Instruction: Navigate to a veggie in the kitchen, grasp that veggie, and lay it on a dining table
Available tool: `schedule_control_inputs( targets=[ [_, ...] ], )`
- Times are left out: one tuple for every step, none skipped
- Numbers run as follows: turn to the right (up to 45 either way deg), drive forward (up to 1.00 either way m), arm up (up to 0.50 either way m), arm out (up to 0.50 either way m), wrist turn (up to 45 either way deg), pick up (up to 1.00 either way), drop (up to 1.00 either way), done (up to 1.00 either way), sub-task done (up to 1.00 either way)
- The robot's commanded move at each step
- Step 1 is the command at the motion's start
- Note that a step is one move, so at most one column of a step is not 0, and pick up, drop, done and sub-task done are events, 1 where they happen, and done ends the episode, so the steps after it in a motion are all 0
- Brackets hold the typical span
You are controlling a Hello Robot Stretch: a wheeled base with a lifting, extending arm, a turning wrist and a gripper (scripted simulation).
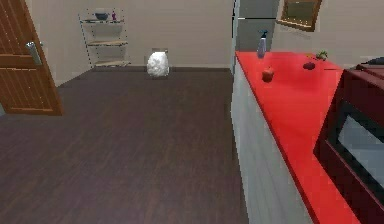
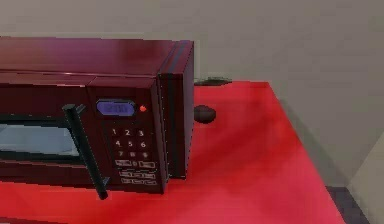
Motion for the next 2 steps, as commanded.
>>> schedule_control_inputs(
  targets=[
    [0.0, 0.00, 0.50, 0.00, 0.0, 0.00, 0.00, 0.00, 0.00],
    [0.0, 0.00, 0.38, 0.00, 0.0, 0.00, 0.00, 0.00, 0.00]
  ],
)
